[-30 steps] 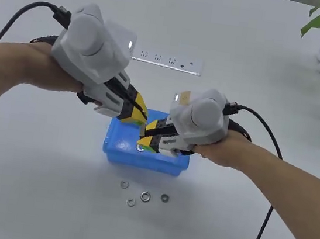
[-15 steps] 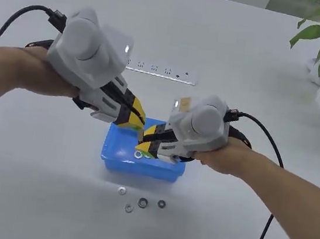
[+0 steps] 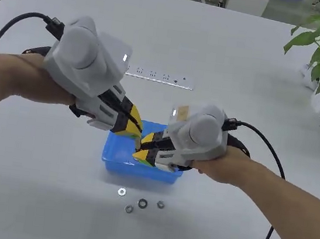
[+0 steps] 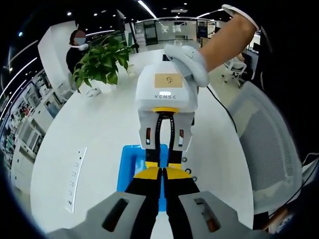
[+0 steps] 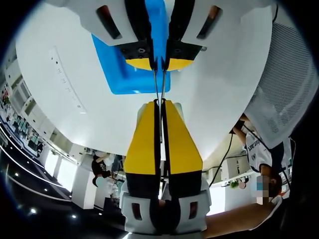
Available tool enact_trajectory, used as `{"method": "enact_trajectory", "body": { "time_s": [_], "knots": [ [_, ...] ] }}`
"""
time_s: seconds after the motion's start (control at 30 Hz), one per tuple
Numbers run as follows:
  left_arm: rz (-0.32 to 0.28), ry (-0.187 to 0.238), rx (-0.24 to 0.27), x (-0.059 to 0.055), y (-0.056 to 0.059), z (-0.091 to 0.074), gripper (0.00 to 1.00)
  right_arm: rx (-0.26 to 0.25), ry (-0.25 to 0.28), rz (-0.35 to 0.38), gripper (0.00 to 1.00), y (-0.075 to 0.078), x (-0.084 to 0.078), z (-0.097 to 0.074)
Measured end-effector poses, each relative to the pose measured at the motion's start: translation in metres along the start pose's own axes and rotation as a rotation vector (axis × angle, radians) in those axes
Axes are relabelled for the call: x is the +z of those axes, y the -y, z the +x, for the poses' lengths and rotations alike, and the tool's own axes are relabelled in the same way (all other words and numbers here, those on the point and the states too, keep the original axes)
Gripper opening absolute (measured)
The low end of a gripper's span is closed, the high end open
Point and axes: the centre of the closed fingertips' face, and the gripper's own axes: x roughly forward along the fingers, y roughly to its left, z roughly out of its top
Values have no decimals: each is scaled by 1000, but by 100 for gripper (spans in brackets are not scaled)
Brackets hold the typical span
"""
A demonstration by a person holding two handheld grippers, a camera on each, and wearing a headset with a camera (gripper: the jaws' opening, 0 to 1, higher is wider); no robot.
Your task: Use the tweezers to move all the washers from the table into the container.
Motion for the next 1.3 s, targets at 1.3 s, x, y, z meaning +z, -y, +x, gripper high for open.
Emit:
{"method": "enact_trajectory", "body": {
  "time_s": [1.3],
  "knots": [
    [-61, 5, -23, -35, 44, 18, 5, 33, -2, 24, 11, -48, -21, 33]
  ]
}}
